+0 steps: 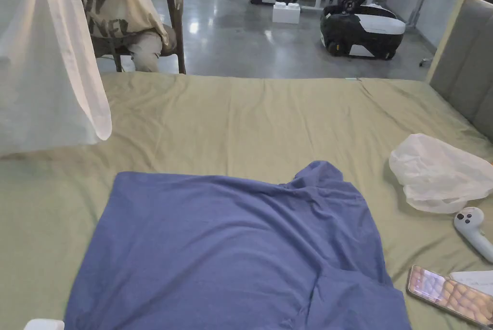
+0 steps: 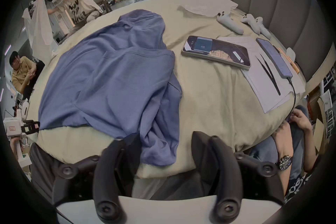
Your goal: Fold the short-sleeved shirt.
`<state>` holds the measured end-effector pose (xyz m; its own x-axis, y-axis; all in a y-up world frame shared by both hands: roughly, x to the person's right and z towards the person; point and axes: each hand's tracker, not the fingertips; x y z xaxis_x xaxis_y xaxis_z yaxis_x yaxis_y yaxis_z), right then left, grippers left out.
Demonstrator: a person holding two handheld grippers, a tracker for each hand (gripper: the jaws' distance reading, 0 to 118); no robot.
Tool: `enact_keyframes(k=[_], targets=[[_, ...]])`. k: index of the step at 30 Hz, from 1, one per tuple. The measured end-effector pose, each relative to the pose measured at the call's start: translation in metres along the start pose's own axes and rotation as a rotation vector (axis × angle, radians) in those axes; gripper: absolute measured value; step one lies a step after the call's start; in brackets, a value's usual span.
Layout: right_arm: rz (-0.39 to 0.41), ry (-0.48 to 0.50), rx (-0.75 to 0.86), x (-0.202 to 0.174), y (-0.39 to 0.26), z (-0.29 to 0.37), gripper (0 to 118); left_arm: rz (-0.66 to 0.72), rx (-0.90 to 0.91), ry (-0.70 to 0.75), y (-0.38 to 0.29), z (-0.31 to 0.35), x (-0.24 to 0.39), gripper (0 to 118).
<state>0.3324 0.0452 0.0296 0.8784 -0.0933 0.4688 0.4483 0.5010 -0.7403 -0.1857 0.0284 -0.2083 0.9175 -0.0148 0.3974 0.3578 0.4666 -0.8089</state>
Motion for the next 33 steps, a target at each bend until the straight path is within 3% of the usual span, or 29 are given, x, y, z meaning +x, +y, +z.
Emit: enact_keyframes(k=[1, 5, 9, 14, 18, 23, 33], targets=[[0.000, 0.007, 0.001, 0.001, 0.001, -0.001, 14, 0.001, 0.001, 0.000, 0.000, 0.000, 0.000, 5], [-0.010, 0.056, -0.034, 0.006, 0.002, -0.005, 8, -0.003, 0.005, 0.002, -0.001, 0.000, 0.000, 5], [-0.033, 0.077, -0.003, 0.009, 0.001, 0.004, 6, -0.001, 0.017, -0.004, -0.003, 0.005, -0.001, 5], [-0.037, 0.109, 0.138, 0.009, 0.017, 0.030, 6, 0.003, 0.168, 0.000, 0.002, 0.036, -0.005, 0], [-0.027, 0.117, 0.255, 0.005, 0.058, 0.043, 6, 0.113, 0.266, -0.069, 0.033, 0.056, -0.019, 0], [0.015, 0.093, 0.295, -0.005, 0.126, 0.017, 6, 0.140, 0.316, -0.099, 0.094, 0.046, -0.035, 0], [0.049, 0.040, 0.238, -0.028, 0.205, -0.071, 6, 0.176, 0.191, -0.093, 0.195, -0.044, -0.031, 0]])
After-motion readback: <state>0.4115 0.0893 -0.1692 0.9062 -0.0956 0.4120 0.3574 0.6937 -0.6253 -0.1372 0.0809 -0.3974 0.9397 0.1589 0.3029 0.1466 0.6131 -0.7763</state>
